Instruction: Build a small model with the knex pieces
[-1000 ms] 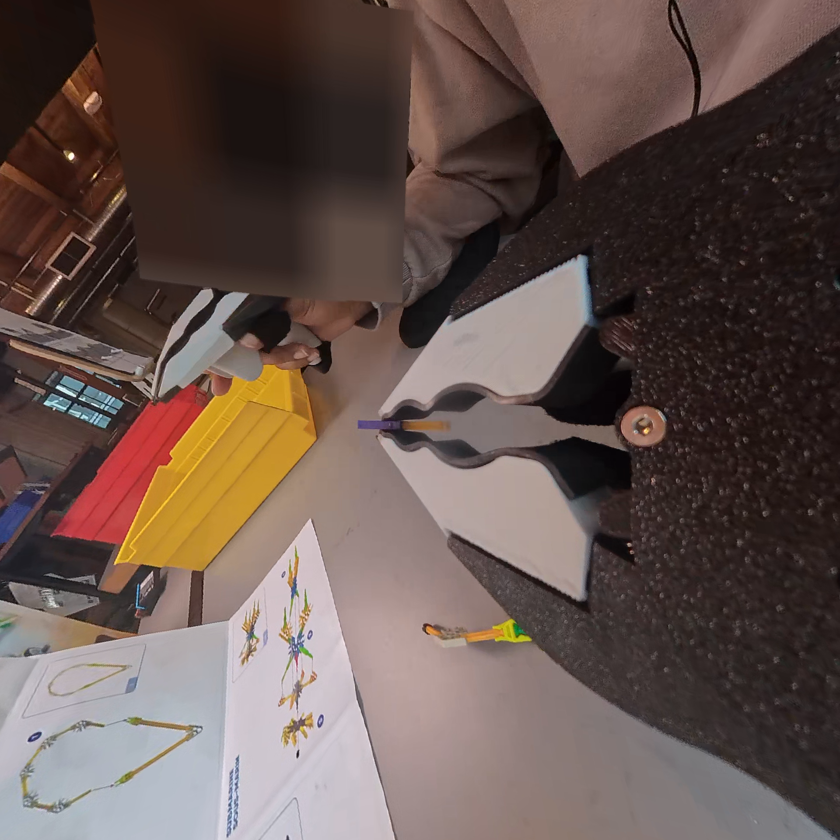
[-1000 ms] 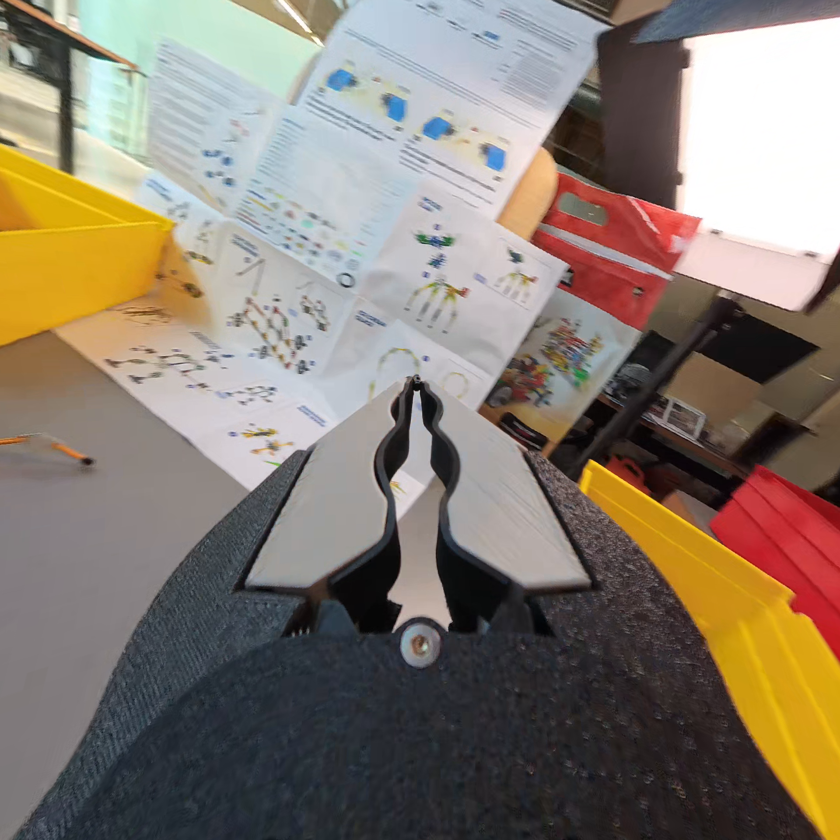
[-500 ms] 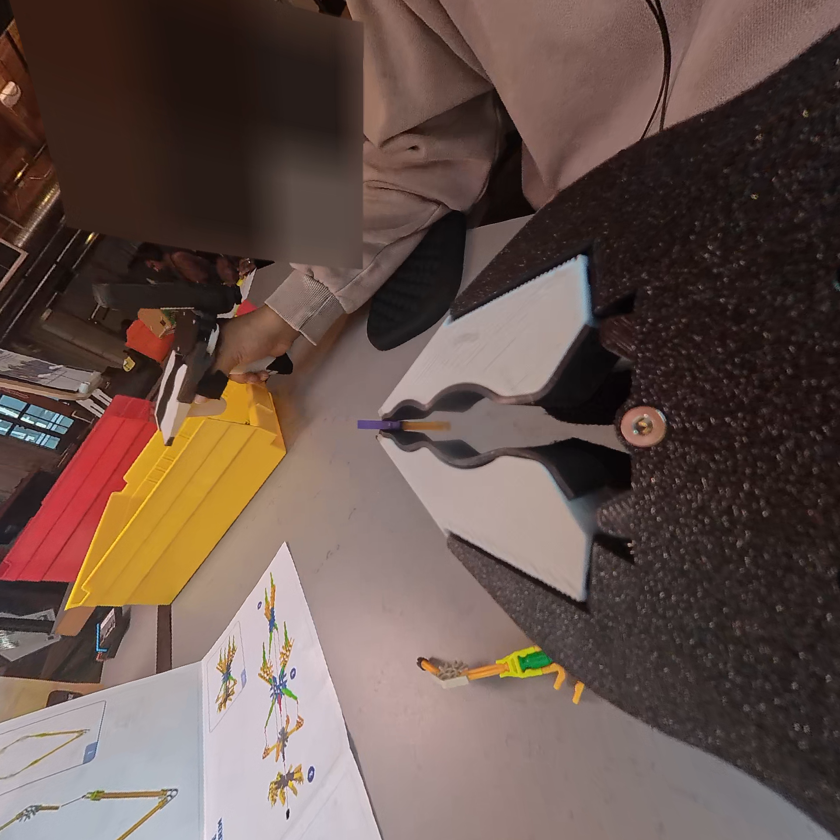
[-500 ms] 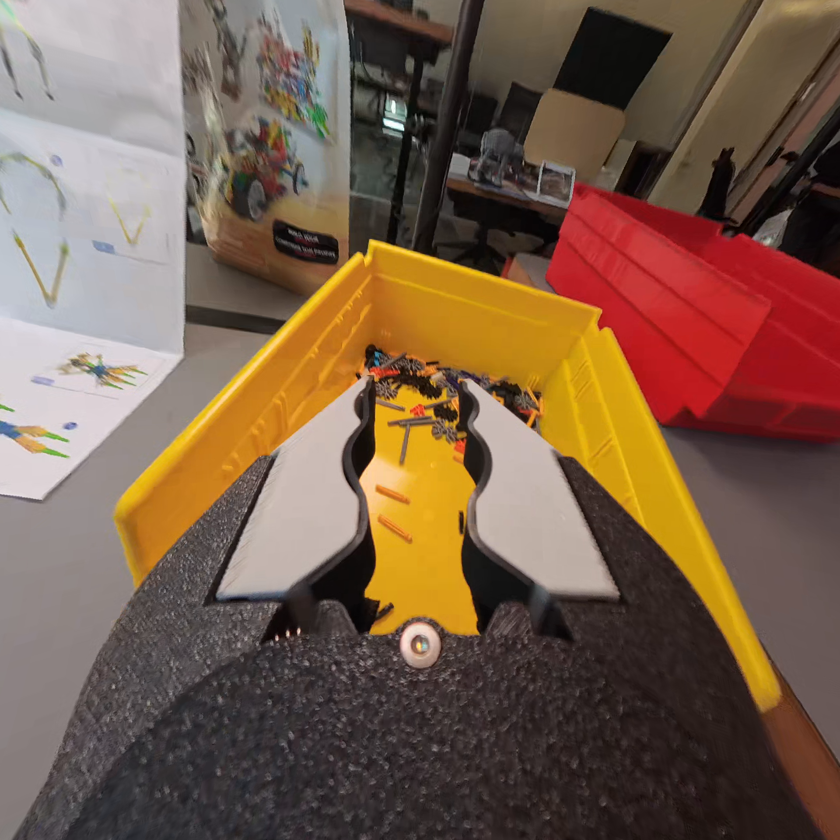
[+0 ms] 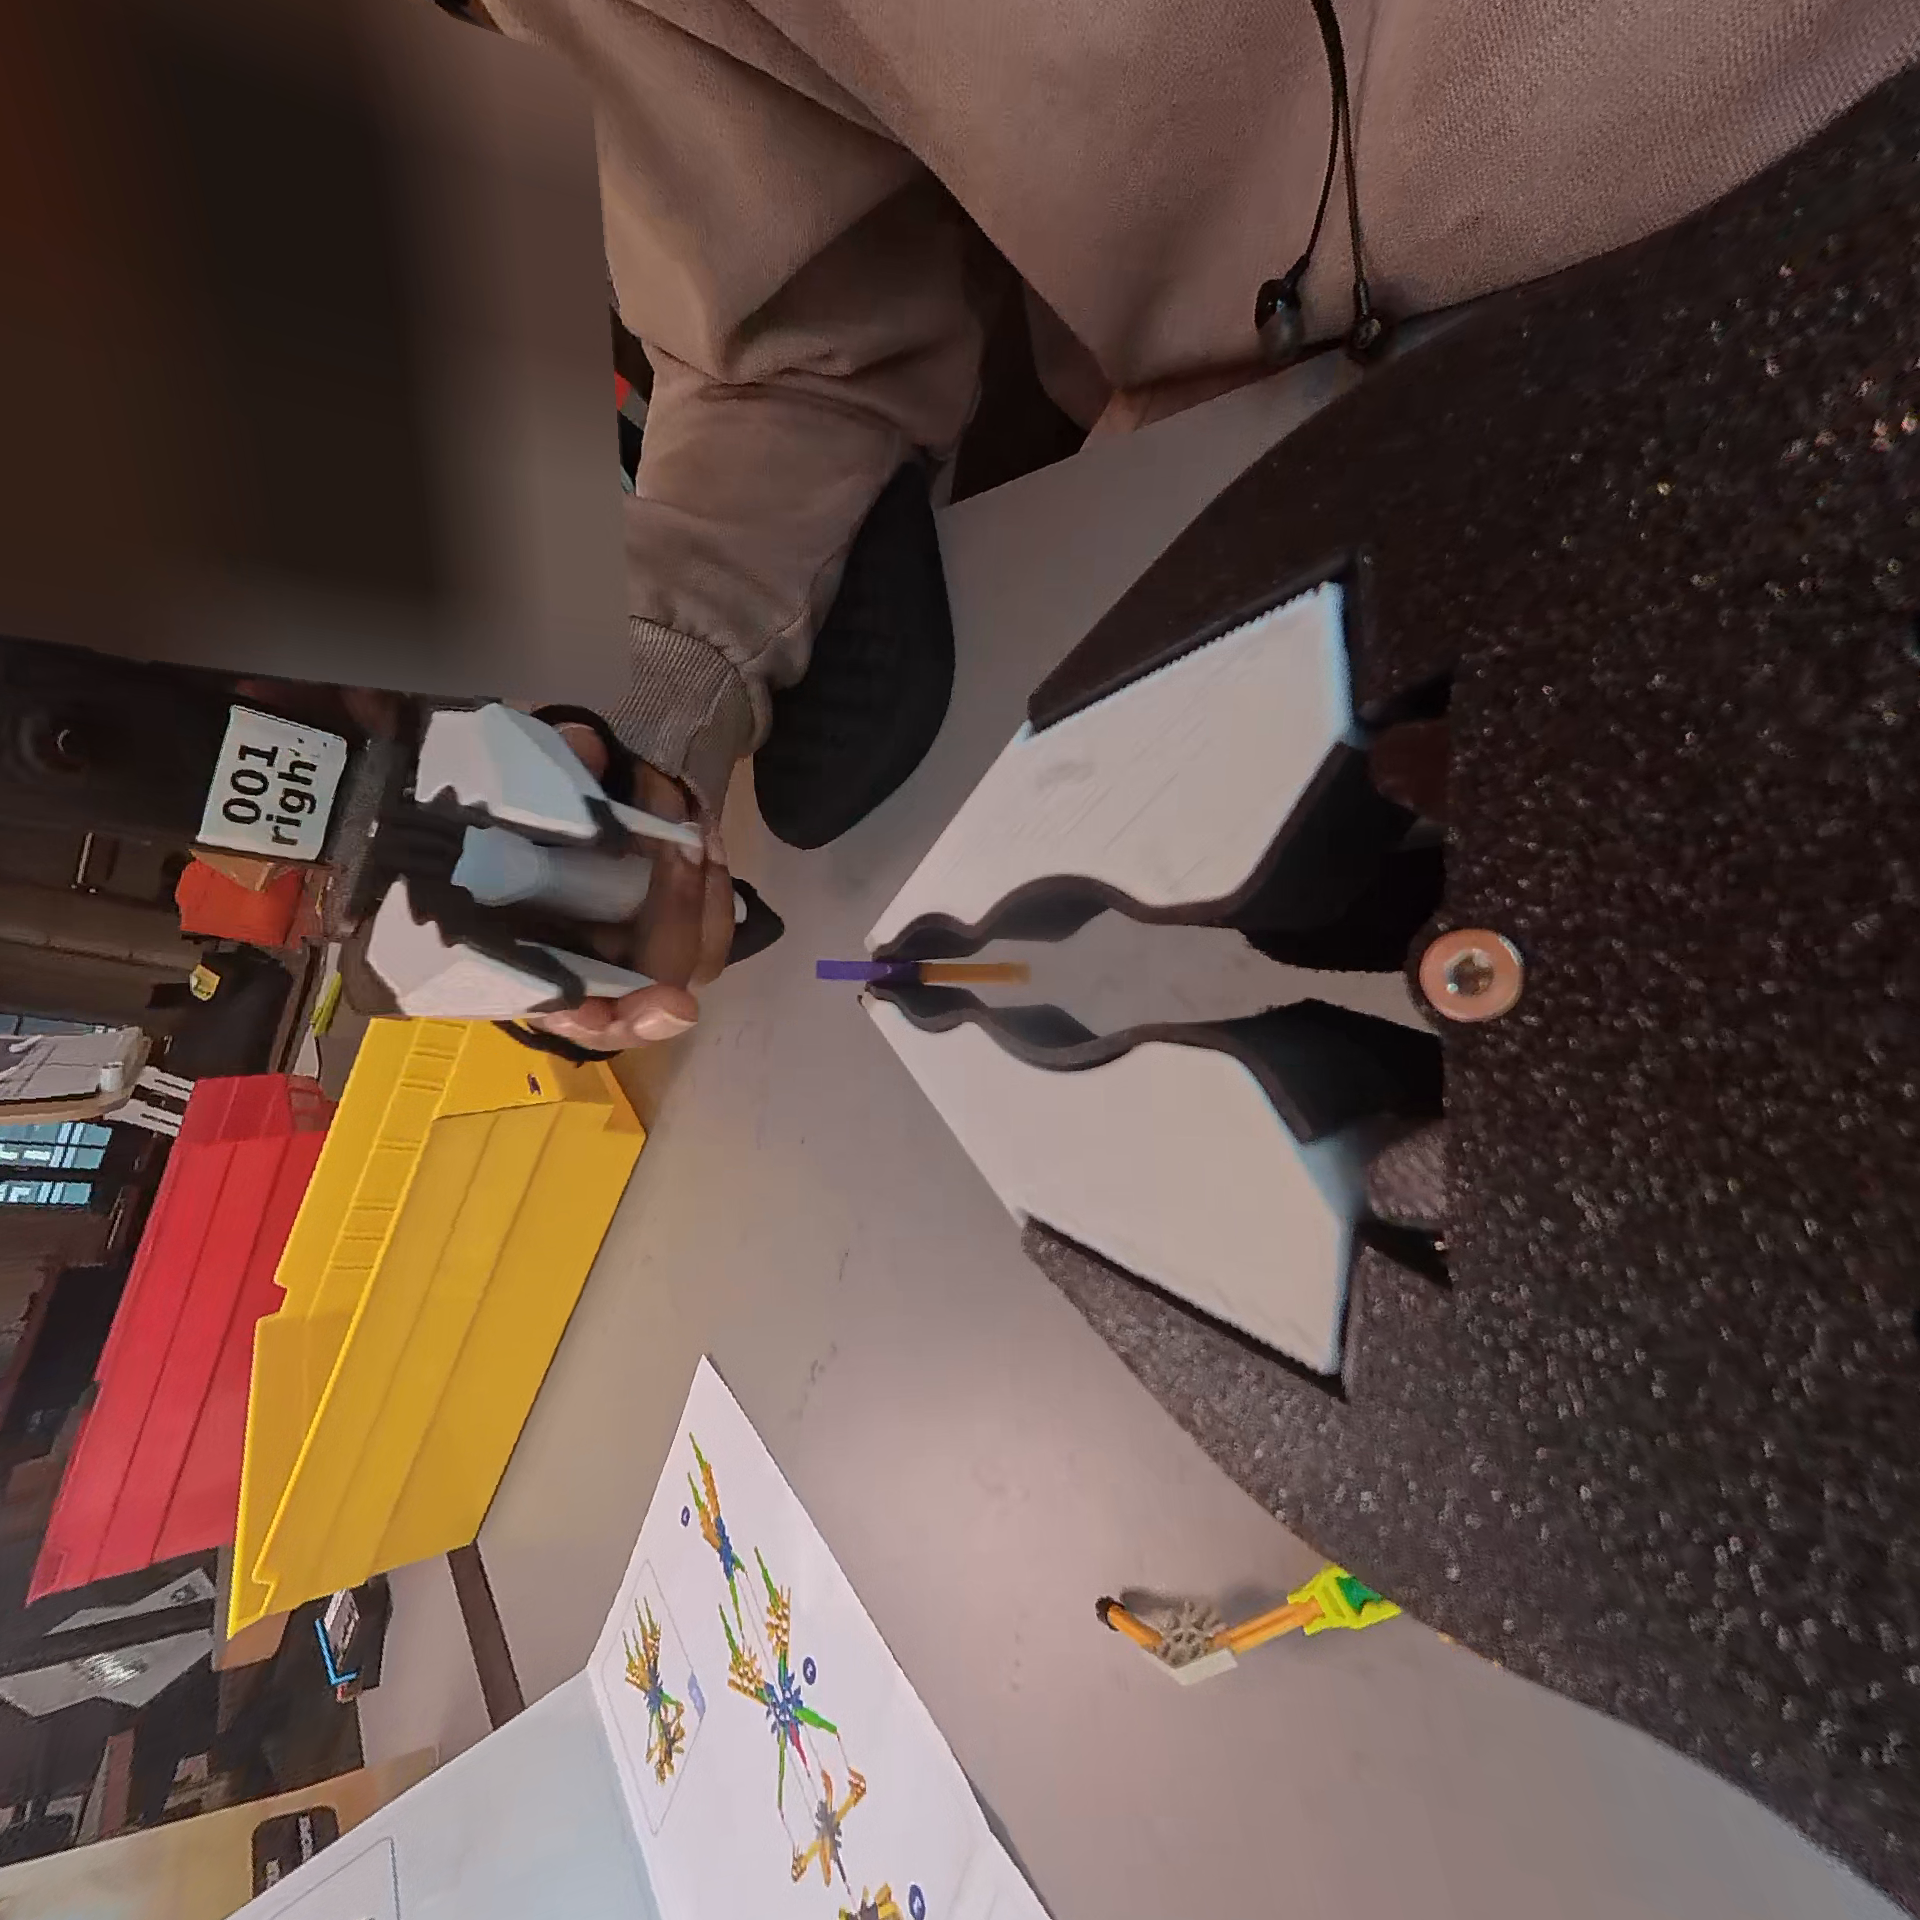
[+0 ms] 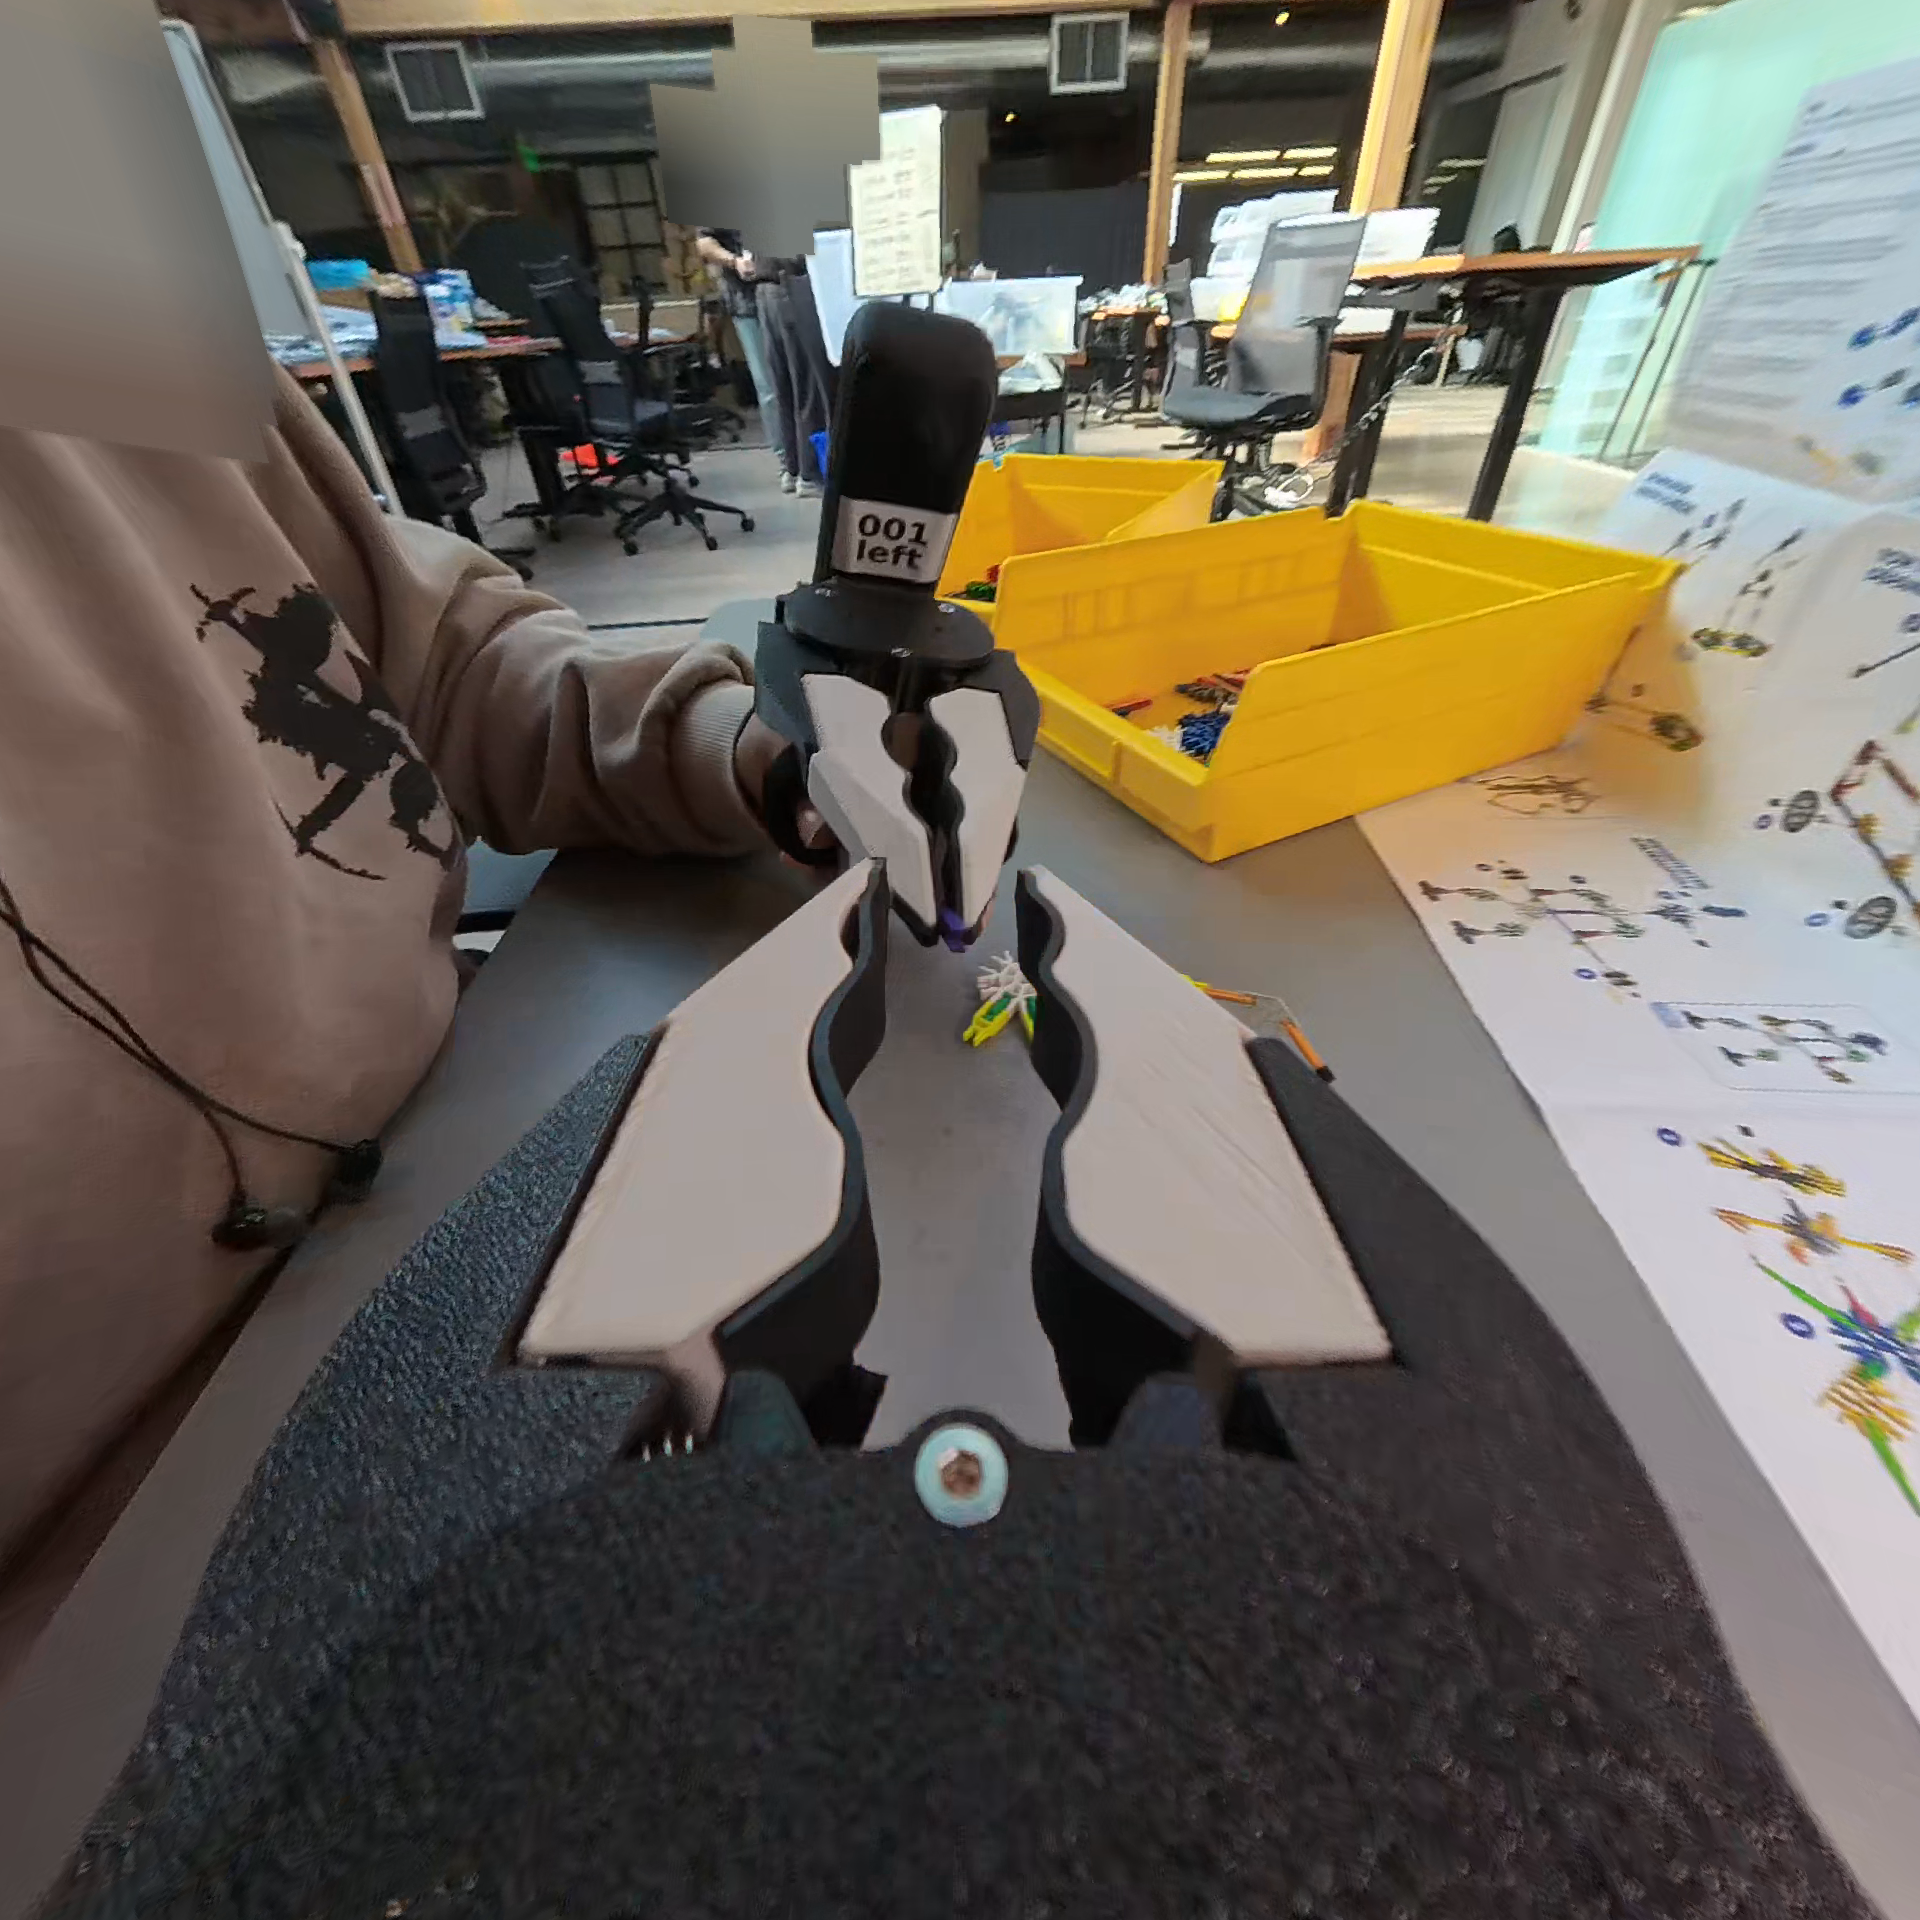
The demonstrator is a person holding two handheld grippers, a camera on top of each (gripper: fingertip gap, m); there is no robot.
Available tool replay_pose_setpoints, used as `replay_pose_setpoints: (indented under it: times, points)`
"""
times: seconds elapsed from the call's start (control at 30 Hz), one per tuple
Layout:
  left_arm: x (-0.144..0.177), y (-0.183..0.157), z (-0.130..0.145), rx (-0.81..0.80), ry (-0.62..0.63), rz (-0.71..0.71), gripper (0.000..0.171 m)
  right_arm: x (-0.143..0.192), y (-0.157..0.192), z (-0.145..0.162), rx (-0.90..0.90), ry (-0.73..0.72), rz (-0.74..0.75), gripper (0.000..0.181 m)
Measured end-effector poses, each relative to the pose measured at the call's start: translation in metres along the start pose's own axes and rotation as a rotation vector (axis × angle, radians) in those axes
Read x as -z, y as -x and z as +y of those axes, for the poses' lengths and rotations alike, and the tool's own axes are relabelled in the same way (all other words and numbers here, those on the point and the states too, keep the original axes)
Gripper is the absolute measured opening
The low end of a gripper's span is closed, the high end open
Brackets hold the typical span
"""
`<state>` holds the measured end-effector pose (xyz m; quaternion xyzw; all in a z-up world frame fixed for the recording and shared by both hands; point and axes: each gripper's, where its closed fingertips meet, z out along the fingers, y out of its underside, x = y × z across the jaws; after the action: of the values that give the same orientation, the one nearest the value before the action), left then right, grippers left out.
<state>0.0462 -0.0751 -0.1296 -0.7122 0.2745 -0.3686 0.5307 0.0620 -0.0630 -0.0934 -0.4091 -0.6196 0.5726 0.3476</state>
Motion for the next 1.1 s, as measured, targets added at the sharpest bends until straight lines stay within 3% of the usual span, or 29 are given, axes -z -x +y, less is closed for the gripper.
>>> replay_pose_setpoints:
  times: [0.4, 0.6, 0.73, 1.1]
  points:
    - [-0.001, -0.017, -0.003, -0.061, -0.009, 0.056, 0.003, -0.025, 0.016, 0.027, -0.042, 0.090, -0.078, 0.002]
    - [0.005, -0.014, -0.006, -0.063, -0.013, 0.043, 0.013, -0.015, 0.012, 0.012, -0.065, 0.006, -0.084, 0.002]
    - [0.010, -0.011, -0.011, -0.035, -0.032, 0.047, 0.011, -0.011, 0.010, 0.011, -0.058, 0.006, -0.070, 0.002]
    - [0.005, -0.015, 0.002, -0.028, 0.056, 0.067, 0.002, -0.021, 0.015, 0.028, -0.034, 0.105, -0.067, 0.005]
